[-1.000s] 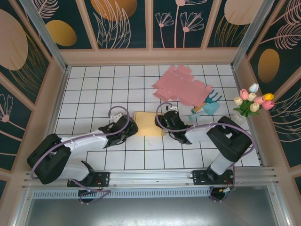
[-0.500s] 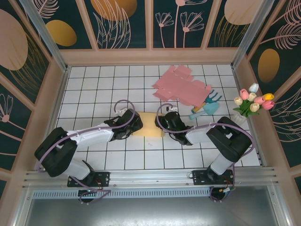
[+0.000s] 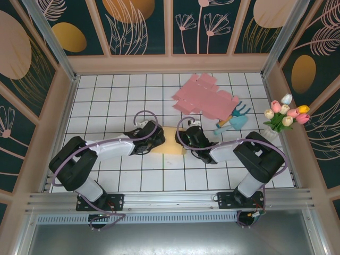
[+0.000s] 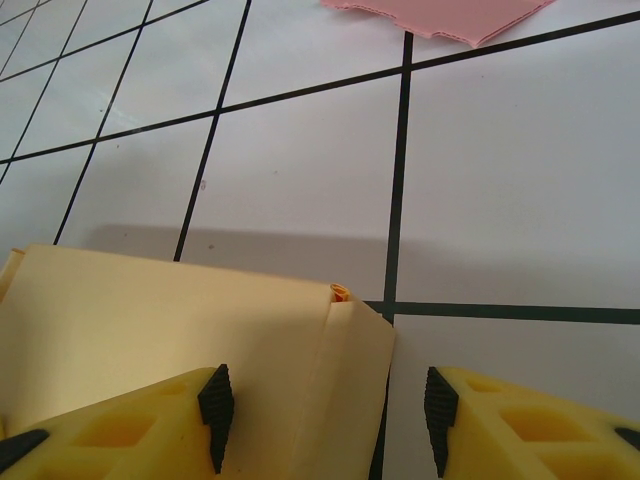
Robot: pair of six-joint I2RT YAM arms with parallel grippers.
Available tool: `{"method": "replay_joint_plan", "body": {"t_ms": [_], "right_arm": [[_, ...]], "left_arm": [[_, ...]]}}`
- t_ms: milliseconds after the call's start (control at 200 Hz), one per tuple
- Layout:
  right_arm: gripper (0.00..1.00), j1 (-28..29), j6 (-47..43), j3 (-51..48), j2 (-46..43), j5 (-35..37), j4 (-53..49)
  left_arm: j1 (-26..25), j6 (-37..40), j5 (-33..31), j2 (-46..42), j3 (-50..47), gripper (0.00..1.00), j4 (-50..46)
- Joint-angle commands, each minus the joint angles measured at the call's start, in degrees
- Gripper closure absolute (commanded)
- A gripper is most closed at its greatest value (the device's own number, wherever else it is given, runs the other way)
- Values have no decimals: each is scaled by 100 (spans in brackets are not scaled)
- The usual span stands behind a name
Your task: Fold the paper box
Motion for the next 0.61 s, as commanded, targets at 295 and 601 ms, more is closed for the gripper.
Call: {"method": "replay_joint_plan", "body": {"t_ms": [295,601], "right_arm": [[44,152,-130,-160,226,-159,-661],[44,170,-157,-139,228,-180,-698]], "left_arm": [[-130,-739,406,-18,518,34,-1561],[-187,-949,824,-10,447,34,-1478]]}}
